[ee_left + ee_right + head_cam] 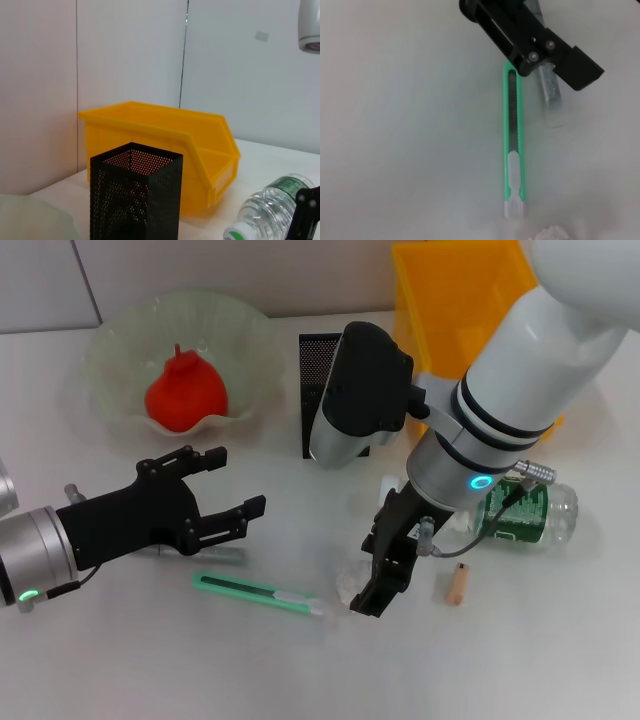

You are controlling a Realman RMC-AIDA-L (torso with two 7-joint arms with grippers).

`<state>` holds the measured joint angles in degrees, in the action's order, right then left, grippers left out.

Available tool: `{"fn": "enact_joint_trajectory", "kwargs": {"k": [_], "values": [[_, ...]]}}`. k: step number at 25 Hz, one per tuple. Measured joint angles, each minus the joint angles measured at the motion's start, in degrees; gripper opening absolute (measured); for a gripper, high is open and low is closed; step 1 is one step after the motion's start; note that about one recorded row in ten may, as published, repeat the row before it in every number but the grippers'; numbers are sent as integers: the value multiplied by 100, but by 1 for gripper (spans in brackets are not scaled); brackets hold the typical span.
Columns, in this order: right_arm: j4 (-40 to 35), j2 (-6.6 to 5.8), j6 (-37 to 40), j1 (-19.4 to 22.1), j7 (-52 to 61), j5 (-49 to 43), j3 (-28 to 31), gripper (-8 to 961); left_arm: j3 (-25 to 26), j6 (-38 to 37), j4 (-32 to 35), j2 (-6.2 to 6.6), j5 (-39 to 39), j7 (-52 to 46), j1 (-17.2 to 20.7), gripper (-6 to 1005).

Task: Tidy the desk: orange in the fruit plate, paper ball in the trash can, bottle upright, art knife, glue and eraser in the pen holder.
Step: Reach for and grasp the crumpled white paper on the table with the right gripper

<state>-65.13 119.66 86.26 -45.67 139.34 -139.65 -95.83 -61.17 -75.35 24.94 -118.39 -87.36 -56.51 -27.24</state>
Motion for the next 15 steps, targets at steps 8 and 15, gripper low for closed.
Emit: {"fn": "enact_joint_trajectory", "kwargs": {"k": [8, 15], "values": [[103, 5, -201, 2, 17, 22, -22, 763, 0, -38, 6, 7, -1, -1, -28, 811], [280, 4, -471, -40, 54, 99, -279, 763, 0, -47, -15, 2, -5, 4, -8, 811]]}}
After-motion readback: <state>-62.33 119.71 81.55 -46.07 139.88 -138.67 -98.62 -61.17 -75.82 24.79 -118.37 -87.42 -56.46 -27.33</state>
